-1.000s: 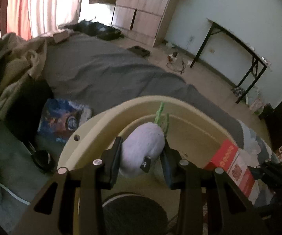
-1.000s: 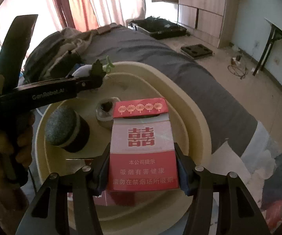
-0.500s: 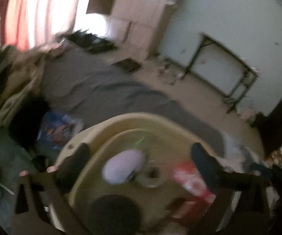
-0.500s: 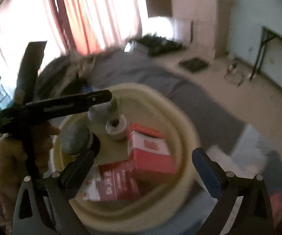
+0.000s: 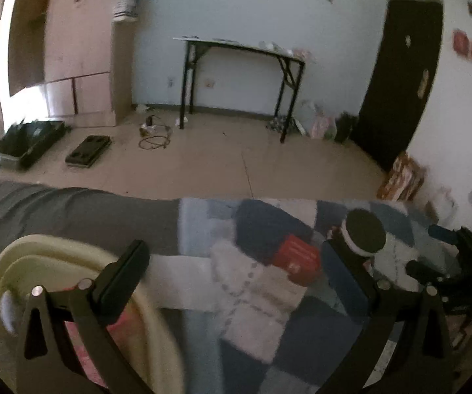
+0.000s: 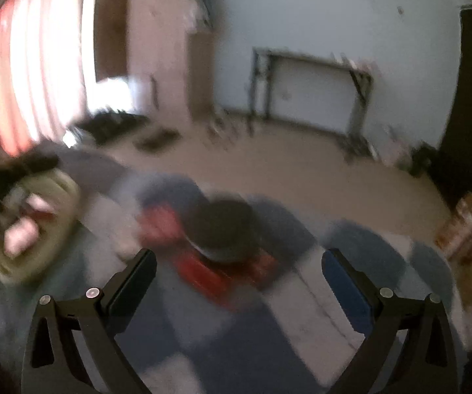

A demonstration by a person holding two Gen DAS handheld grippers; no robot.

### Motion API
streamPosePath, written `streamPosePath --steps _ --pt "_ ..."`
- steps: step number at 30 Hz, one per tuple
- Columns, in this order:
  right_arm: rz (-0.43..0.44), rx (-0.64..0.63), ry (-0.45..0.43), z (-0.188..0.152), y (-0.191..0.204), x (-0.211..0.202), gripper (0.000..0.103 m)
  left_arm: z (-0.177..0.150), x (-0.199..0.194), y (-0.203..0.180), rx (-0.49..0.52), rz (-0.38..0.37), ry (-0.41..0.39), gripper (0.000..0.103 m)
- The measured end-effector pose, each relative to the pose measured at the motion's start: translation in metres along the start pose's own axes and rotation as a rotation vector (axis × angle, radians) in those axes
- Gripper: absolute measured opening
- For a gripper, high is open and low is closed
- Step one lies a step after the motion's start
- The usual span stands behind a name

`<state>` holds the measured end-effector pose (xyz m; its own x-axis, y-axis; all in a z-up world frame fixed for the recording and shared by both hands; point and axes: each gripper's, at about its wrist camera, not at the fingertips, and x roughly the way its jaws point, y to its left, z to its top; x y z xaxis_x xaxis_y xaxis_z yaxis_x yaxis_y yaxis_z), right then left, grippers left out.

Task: Organize rigid objects
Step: 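Move the right gripper onto the black-lidded round container on the red box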

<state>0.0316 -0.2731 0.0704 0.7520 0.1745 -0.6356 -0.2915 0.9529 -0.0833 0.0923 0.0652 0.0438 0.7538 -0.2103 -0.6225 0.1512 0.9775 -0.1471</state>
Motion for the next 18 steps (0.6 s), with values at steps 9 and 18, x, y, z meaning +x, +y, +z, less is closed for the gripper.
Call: streamPosePath --steps 9,18 --pt "0.107 0.187 -0.080 -0.005 -0.025 0.048 0.103 -0.031 0.064 -0.057 0.194 0.060 0.145 0.103" --pt "0.130 0.163 -0.107 0.002 -0.005 0.074 0.103 -0.043 0.081 -0.070 0.288 0.046 0.189 0.103"
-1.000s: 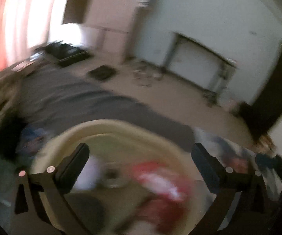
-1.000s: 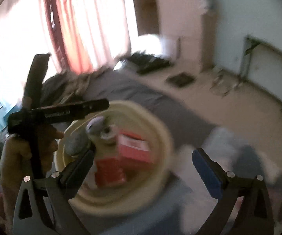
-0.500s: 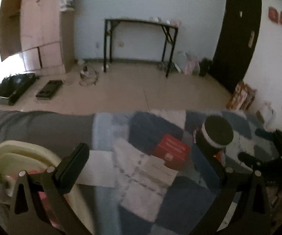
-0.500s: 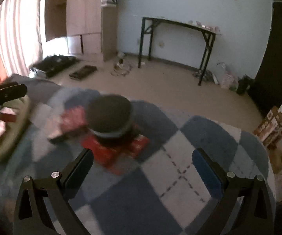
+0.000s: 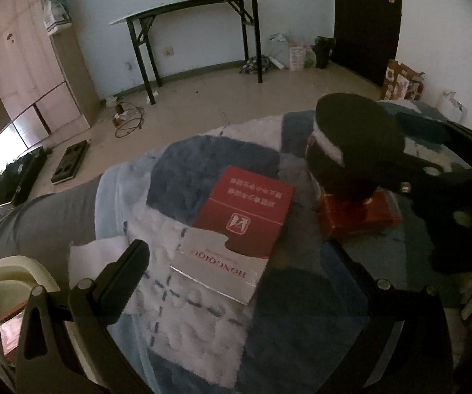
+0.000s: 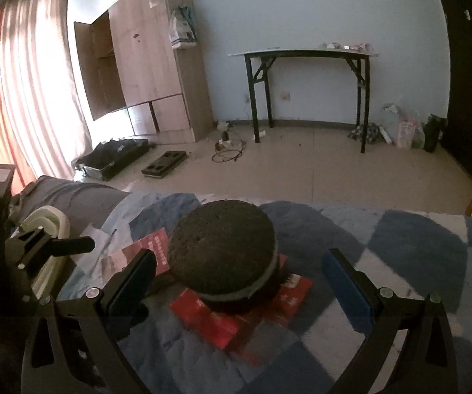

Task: Organize rigid objects
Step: 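Move the right gripper onto the black-lidded round container on the red box, then carry the black-lidded container into the basin with right while left carries the red-white pack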

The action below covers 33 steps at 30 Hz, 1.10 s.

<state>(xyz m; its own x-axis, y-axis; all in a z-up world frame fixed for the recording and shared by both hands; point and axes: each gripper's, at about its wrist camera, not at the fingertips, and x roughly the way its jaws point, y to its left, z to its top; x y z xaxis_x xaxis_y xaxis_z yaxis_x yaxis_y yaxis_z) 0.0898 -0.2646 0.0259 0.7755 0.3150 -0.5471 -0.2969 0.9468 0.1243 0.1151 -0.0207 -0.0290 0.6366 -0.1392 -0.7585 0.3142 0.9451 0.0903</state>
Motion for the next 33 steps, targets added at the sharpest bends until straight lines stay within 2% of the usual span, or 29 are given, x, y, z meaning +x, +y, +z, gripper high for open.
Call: streamPosePath --steps 4,6,7,8,9,15,20,22,23,26,30,33 --pt "-0.008 -0.033 0.031 0.004 0.004 0.025 0.099 -0.004 0.003 -0.005 0.064 0.068 -0.065 0.103" --pt "-0.029 -0.050 0.027 0.006 0.009 0.035 0.075 -0.004 0.005 -0.005 0.060 0.047 -0.079 0.103" --pt "-0.037 -0.056 0.031 0.006 0.011 0.038 0.071 -0.004 0.006 -0.005 0.045 0.022 -0.080 0.094" --pt "-0.034 -0.058 0.036 0.005 0.011 0.040 0.070 -0.003 0.008 -0.004 0.033 -0.002 -0.074 0.071" --pt "-0.030 -0.058 0.032 0.003 0.012 0.043 0.069 -0.001 0.012 -0.004 0.019 -0.010 -0.060 0.068" --pt "-0.004 -0.031 -0.026 0.003 0.007 0.031 0.068 0.000 0.001 0.003 -0.007 -0.027 -0.079 0.063" --pt "0.005 -0.024 -0.112 0.004 0.008 0.003 0.068 0.002 -0.051 0.040 -0.042 -0.005 -0.140 0.063" --pt "0.027 -0.014 -0.135 0.004 0.013 -0.006 0.068 -0.003 -0.076 0.067 -0.073 0.046 -0.157 0.063" --pt "0.050 -0.008 -0.140 0.003 0.018 -0.009 0.068 -0.009 -0.090 0.088 -0.097 0.087 -0.164 0.062" --pt "0.108 -0.053 -0.143 0.001 0.052 -0.019 0.068 -0.037 -0.125 0.159 -0.266 0.169 -0.164 0.061" --pt "0.241 -0.183 -0.121 -0.001 0.128 -0.028 0.068 -0.088 -0.152 0.237 -0.505 0.292 -0.145 0.060" --pt "0.355 -0.296 -0.080 -0.004 0.189 -0.026 0.068 -0.117 -0.158 0.273 -0.652 0.326 -0.143 0.058"
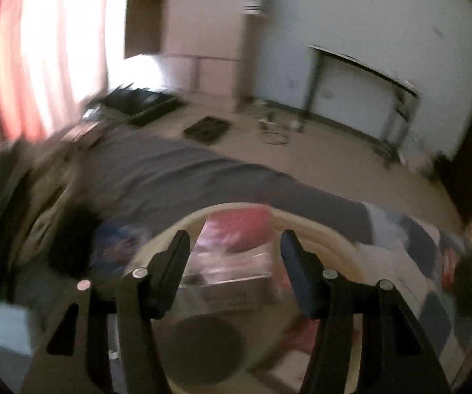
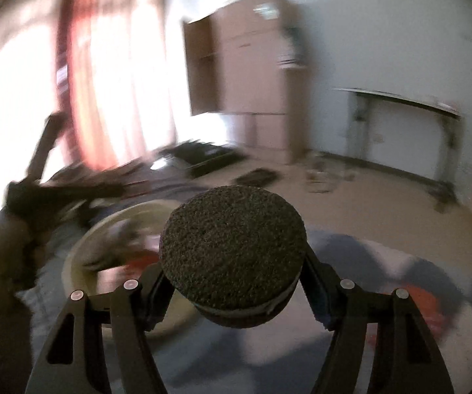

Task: Organize rigid objects
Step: 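Carry the black-lidded container into the basin with right while left carries the red-white pack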

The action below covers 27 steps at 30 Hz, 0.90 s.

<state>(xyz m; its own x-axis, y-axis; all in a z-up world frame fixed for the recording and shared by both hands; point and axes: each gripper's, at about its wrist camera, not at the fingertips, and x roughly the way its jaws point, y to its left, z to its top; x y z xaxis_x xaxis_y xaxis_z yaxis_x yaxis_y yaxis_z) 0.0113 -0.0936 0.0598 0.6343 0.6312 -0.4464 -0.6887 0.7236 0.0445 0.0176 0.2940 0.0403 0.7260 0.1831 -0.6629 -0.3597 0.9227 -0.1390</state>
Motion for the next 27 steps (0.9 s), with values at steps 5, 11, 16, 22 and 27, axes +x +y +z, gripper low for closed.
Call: streamPosePath --steps 5,11,16,22,27 --pt "0.175 -0.078 0.160 -0.016 0.072 0.061 0.068 -0.006 0.015 0.031 -0.130 0.020 0.015 0.050" --pt "0.167 -0.108 0.232 -0.028 0.098 0.117 0.068 -0.011 0.040 0.029 -0.110 0.006 0.097 0.048" --pt "0.144 -0.113 0.225 -0.023 0.113 0.130 0.069 -0.013 0.043 0.025 -0.096 0.031 0.119 0.048" --pt "0.116 -0.137 0.193 -0.020 0.120 0.124 0.101 -0.008 0.031 0.021 -0.129 -0.043 0.076 0.097" --pt "0.105 -0.124 0.134 -0.016 0.113 0.084 0.103 0.003 -0.006 -0.004 -0.093 -0.147 -0.015 0.103"
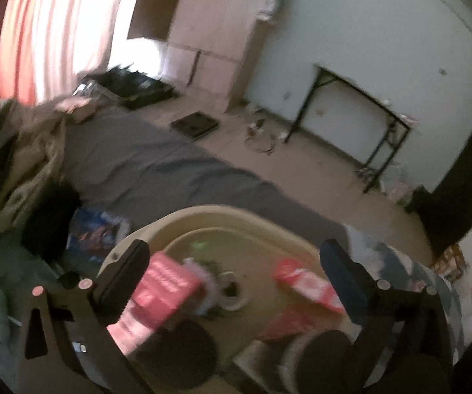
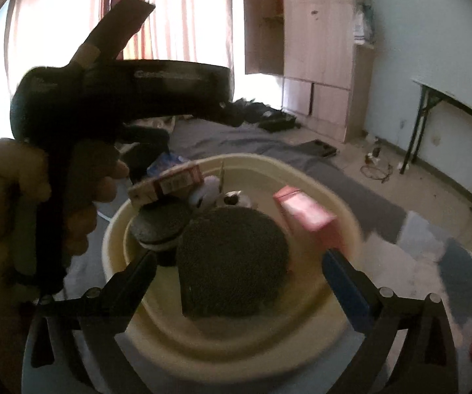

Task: Organize rigid objects
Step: 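Carry the black-lidded container into the basin with right while left carries the red-white pack, then move both grippers back over the red card box and red lighter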

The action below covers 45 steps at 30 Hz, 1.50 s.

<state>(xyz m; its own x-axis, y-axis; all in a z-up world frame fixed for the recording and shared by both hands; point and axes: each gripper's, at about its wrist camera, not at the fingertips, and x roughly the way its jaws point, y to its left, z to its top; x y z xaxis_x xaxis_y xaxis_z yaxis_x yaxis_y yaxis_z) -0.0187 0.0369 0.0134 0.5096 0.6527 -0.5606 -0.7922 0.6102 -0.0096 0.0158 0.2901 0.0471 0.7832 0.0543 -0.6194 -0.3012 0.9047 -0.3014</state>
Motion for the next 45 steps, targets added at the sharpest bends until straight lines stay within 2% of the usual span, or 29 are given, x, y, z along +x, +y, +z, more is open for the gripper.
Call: streamPosePath --steps 3,5,8,10,11,12,14,17,22,25,28,31,34,39,43,45 --pt "-0.040 0.078 -0.066 -0.009 -0.027 -0.052 0.103 -0.001 -0.010 -0.031 0.034 -0.120 0.036 0.103" --pt "-0.081 0.165 -0.127 -0.018 -0.058 -0.090 0.103 -0.004 -0.014 -0.064 0.107 -0.164 0.029 0.103" --pt "-0.241 0.316 -0.181 -0.042 -0.121 -0.146 0.103 -0.015 -0.006 -0.123 0.245 -0.200 0.066 0.103" --pt "-0.410 0.421 -0.145 -0.070 -0.169 -0.174 0.103 -0.030 0.006 -0.170 0.360 -0.209 0.111 0.103" --pt "-0.460 0.445 -0.124 -0.080 -0.182 -0.180 0.103 -0.038 0.011 -0.188 0.403 -0.213 0.129 0.103" --pt "-0.507 0.469 -0.097 -0.094 -0.197 -0.186 0.103 -0.044 0.016 -0.204 0.438 -0.218 0.145 0.103" --pt "-0.542 0.510 -0.059 -0.121 -0.220 -0.191 0.103 -0.061 0.029 -0.239 0.508 -0.215 0.183 0.103" --pt "-0.552 0.538 -0.003 -0.149 -0.241 -0.176 0.103 -0.083 0.048 -0.275 0.550 -0.224 0.197 0.103" --pt "-0.525 0.421 0.110 -0.159 -0.239 -0.142 0.103 -0.119 0.090 -0.315 0.531 -0.226 0.242 0.103" --pt "-0.532 0.361 0.146 -0.156 -0.234 -0.122 0.102 -0.143 0.105 -0.345 0.616 -0.232 0.253 0.103" --pt "-0.547 0.346 0.148 -0.156 -0.234 -0.118 0.102 -0.159 0.116 -0.361 0.677 -0.201 0.243 0.103" --pt "-0.548 0.342 0.159 -0.158 -0.235 -0.117 0.102 -0.158 0.117 -0.360 0.642 -0.213 0.229 0.103" --pt "-0.544 0.353 0.176 -0.159 -0.237 -0.114 0.102 -0.153 0.117 -0.356 0.637 -0.189 0.186 0.103" --pt "-0.543 0.402 0.158 -0.158 -0.246 -0.118 0.102 -0.141 0.129 -0.339 0.578 -0.173 0.197 0.103" --pt "-0.521 0.460 0.135 -0.155 -0.259 -0.116 0.099 -0.130 0.129 -0.328 0.550 -0.087 0.158 0.103" --pt "-0.520 0.472 0.129 -0.155 -0.262 -0.115 0.098 -0.129 0.129 -0.329 0.526 -0.156 0.204 0.103"
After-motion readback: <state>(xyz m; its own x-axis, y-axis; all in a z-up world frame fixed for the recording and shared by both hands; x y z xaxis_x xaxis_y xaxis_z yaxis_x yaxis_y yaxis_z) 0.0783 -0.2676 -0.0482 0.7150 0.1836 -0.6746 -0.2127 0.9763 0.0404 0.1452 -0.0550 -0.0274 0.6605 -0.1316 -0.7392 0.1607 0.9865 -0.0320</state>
